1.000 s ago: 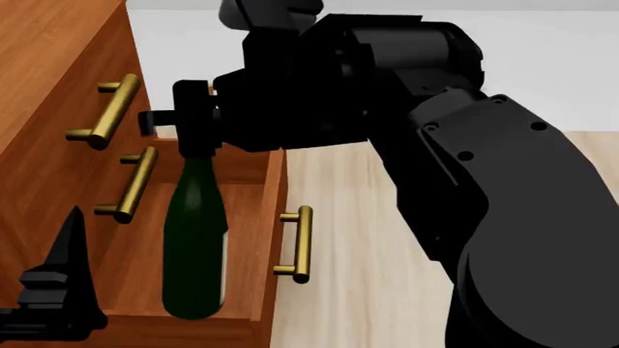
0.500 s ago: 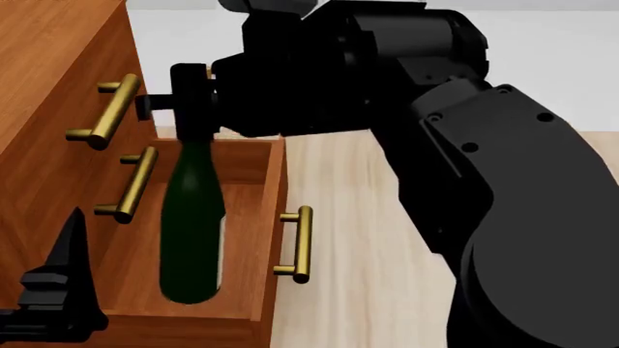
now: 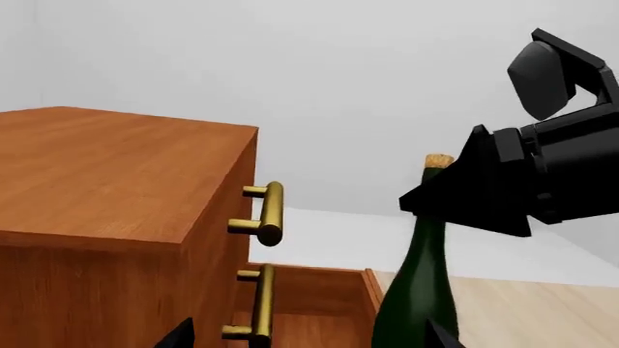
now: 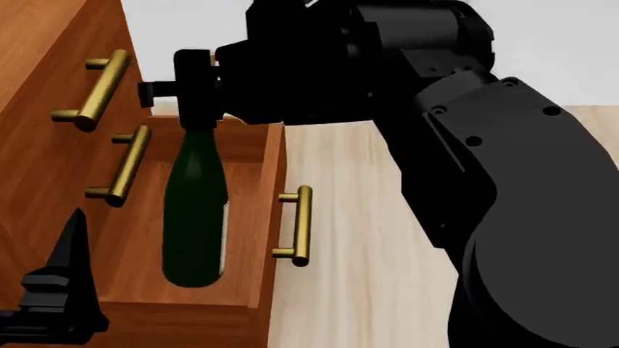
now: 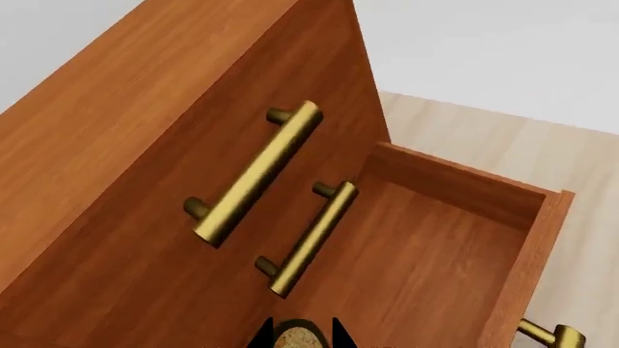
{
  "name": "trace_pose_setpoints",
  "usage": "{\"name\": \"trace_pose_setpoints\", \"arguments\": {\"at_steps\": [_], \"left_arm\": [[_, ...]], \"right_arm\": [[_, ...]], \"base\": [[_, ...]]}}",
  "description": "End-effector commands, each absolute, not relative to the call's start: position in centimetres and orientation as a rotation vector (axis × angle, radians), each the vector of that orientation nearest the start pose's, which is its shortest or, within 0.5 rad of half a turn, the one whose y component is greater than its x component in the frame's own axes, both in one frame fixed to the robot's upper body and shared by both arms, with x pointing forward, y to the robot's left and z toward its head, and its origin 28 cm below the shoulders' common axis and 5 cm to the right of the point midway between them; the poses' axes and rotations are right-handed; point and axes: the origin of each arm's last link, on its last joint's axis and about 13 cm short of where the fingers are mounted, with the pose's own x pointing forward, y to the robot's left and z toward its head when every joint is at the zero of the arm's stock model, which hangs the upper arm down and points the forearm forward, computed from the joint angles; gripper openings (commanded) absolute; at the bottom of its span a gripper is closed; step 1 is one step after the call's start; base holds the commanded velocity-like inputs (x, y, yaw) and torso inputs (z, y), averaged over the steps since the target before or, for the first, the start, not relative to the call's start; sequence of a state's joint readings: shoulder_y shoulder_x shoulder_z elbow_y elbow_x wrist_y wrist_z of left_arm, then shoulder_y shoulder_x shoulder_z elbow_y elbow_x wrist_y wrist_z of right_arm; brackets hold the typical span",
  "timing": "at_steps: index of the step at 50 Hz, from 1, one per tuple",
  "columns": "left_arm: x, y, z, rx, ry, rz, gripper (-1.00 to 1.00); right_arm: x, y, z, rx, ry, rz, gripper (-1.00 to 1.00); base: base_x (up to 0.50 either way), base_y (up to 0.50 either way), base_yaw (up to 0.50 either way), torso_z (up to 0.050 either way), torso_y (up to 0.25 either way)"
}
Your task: Put the wine bottle in the bottom drawer of the cabinet.
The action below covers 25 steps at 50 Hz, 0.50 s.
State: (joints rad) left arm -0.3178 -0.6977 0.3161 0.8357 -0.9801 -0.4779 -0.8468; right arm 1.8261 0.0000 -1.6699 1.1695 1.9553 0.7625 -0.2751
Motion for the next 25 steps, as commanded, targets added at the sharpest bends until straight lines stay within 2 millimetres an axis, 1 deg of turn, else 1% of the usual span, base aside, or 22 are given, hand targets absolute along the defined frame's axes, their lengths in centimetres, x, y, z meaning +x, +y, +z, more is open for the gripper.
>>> {"name": "trace_pose_setpoints", "arguments": {"at_steps": [1, 25], "left_arm": [[17.87, 21.09, 18.43, -0.111, -0.146, -0.068, 1.00], [17.82, 21.12, 18.47, -0.112, -0.149, -0.071, 1.00]], "right_arm": [[39.30, -2.42, 32.08, 0.166, 0.567, 0.782, -1.00], [39.29, -2.33, 32.37, 0.166, 0.551, 0.790, -1.00]], "base": [[0.00, 0.00, 0.00, 0.000, -0.184], [0.00, 0.00, 0.00, 0.000, -0.186]]}}
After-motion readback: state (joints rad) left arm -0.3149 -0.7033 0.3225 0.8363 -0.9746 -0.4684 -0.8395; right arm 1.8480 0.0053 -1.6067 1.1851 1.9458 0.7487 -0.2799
